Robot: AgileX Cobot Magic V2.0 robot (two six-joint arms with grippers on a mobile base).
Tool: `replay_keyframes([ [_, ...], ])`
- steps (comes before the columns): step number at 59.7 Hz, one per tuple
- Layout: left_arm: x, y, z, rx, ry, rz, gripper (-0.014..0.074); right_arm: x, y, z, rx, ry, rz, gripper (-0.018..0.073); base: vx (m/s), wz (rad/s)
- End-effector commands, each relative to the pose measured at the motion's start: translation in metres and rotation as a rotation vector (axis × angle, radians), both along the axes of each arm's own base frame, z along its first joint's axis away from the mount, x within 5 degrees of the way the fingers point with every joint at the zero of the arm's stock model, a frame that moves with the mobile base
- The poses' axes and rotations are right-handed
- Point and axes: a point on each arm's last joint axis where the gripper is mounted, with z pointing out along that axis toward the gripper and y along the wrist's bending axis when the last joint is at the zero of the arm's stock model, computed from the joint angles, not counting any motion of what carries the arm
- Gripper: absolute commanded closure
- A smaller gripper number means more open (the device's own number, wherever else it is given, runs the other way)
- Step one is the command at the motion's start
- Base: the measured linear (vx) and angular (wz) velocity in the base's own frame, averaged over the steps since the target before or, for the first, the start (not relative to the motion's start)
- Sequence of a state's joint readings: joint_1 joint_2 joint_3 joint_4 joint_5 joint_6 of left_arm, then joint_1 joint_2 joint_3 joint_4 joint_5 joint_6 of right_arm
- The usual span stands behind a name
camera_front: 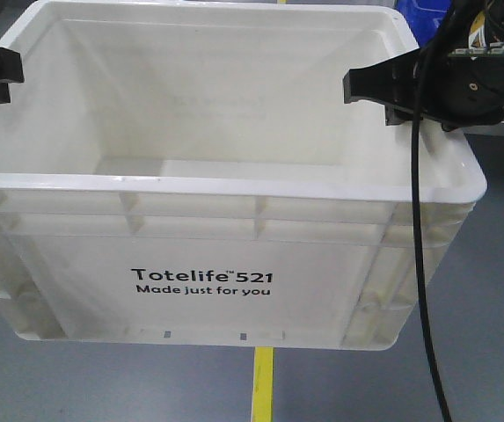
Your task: Place moving items into box and shelve
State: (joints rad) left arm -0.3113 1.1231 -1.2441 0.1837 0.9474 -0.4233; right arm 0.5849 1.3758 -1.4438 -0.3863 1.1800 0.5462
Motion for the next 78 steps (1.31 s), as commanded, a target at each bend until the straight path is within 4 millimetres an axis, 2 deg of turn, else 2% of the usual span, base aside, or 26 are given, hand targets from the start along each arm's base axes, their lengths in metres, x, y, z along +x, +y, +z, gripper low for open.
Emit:
replay_keyframes([
  [1, -0.0045, 0.003, 0.0305, -0.006, -0.204, -0.015, 0.0438, -0.0029, -0.011, 0.031, -0.018, -0.191, 0.019, 0.0423, 0.39, 0.02],
  [78, -0.0045, 0.0029, 0.0305, -0.007, -0.205, -0.015, 0.0438, -0.0034, -0.0116, 0.0305, -0.022, -0.182, 0.014, 0.0423, 0.41, 0.01],
])
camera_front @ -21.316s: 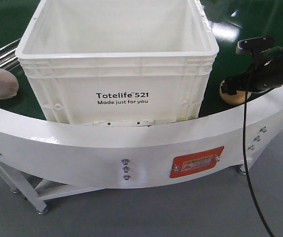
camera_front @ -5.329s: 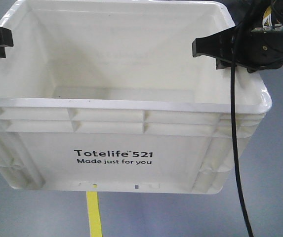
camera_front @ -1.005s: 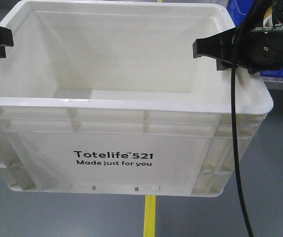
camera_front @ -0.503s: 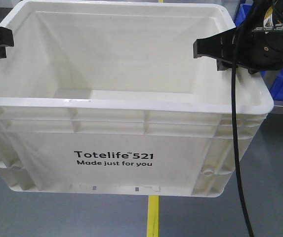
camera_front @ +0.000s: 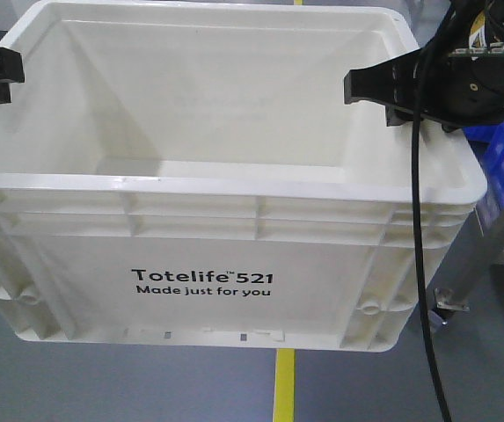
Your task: Place moving items into box and shelve
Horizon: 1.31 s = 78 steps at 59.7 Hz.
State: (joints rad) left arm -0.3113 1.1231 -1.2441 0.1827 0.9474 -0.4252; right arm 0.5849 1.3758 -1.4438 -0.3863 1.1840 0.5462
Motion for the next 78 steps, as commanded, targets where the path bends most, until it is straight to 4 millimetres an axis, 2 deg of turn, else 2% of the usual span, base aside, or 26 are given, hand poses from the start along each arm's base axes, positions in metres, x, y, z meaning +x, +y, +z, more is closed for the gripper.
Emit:
replay_keyframes([
  [1, -0.0045, 0.003, 0.0305, -0.004, -0.205, -0.016, 0.0438, -0.0031, -0.0114, 0.0306, -0.021, -0.185, 0.016, 0.0423, 0.41, 0.03],
  [78, -0.0045, 0.003, 0.0305, -0.004, -0.205, -0.016, 0.0438, -0.0031, -0.0113, 0.0306, -0.02, -0.185, 0.016, 0.0423, 0.42, -0.07],
])
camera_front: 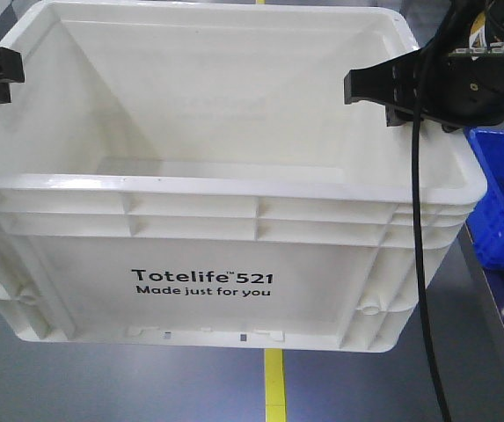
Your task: Place moving items into box and shelve
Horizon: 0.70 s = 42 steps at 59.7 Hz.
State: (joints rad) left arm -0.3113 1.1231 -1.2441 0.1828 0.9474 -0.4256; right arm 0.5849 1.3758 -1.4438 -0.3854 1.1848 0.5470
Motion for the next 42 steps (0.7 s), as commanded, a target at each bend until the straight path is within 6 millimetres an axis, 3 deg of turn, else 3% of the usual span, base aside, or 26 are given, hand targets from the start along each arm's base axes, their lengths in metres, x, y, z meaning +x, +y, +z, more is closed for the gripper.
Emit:
replay_keyframes([
  [1, -0.0045, 0.003, 0.0305, -0.004, -0.205, -0.017, 0.0438, -0.0031, -0.0113, 0.0307, -0.021, -0.186, 0.017, 0.0423, 0.42, -0.01],
  [42, -0.0045, 0.003, 0.0305, -0.004, -0.205, -0.017, 0.0438, -0.0031, -0.0113, 0.0307, -0.021, -0.186, 0.017, 0.0423, 0.45, -0.01],
])
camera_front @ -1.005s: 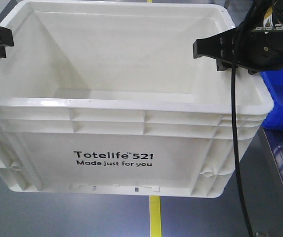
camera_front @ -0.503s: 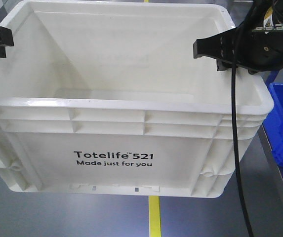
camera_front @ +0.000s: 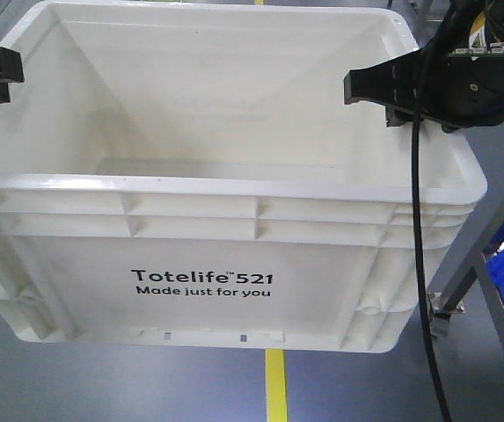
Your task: Place moving items into box and shelve
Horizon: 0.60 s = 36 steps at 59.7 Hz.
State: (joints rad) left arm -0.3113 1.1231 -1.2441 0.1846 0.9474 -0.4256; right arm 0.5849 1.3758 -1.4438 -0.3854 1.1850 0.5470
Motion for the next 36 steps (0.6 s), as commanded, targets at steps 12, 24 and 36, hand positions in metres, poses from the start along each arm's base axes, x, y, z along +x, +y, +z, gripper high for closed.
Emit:
replay_keyframes([
  [12, -0.0045, 0.0028, 0.0305, -0.006, -0.205, -0.017, 0.0438, -0.0031, -0.0113, 0.0307, -0.021, -0.187, 0.017, 0.0423, 0.48, -0.05],
  [24, -0.0045, 0.0028, 0.0305, -0.006, -0.205, -0.017, 0.0438, -0.003, -0.0114, 0.0308, -0.022, -0.187, 0.017, 0.0423, 0.48, -0.07],
  [36, -0.0045, 0.0028, 0.0305, -0.006, -0.205, -0.017, 0.0438, -0.0031, -0.0113, 0.0307, -0.021, -0.187, 0.017, 0.0423, 0.47, -0.07],
])
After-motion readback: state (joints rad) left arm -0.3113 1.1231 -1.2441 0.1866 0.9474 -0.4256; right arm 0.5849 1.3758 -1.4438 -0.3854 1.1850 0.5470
